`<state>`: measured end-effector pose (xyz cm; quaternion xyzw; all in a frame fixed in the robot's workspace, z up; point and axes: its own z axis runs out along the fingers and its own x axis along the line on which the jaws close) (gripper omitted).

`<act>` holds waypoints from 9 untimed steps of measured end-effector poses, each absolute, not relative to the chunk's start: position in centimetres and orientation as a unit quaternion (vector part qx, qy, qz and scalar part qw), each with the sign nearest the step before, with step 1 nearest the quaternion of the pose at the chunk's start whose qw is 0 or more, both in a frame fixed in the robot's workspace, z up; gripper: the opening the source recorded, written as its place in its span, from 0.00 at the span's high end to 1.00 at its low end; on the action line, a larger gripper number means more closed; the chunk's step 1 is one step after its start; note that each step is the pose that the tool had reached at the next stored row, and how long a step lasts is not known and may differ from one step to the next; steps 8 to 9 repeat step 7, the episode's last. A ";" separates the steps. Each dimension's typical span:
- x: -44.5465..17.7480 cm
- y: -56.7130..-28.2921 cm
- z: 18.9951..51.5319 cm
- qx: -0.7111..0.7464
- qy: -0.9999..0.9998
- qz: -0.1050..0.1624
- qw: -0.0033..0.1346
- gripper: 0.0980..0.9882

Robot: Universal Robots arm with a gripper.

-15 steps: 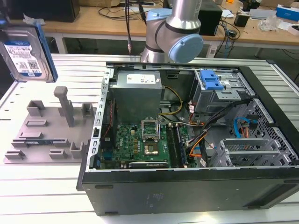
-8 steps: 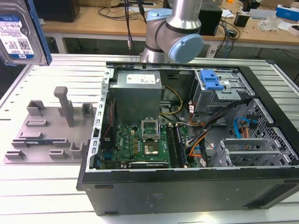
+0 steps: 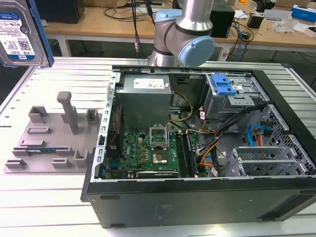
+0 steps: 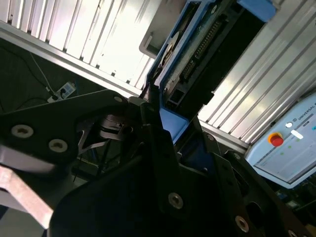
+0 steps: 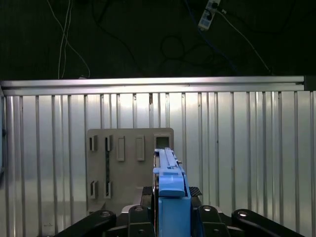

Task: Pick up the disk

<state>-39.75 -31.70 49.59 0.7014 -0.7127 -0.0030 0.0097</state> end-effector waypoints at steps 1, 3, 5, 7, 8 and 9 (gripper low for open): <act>-39.7 -31.7 49.6 0.701 -0.713 -0.003 0.010 0.70; -39.7 -31.7 49.6 0.701 -0.713 -0.003 0.010 0.70; -39.7 -31.7 49.6 0.701 -0.713 -0.003 0.010 0.70; -39.7 -31.7 49.6 0.701 -0.713 -0.003 0.010 0.70; -39.7 -31.7 49.6 0.701 -0.713 -0.003 0.010 0.70; -39.7 -31.7 49.6 0.701 -0.713 -0.003 0.010 0.70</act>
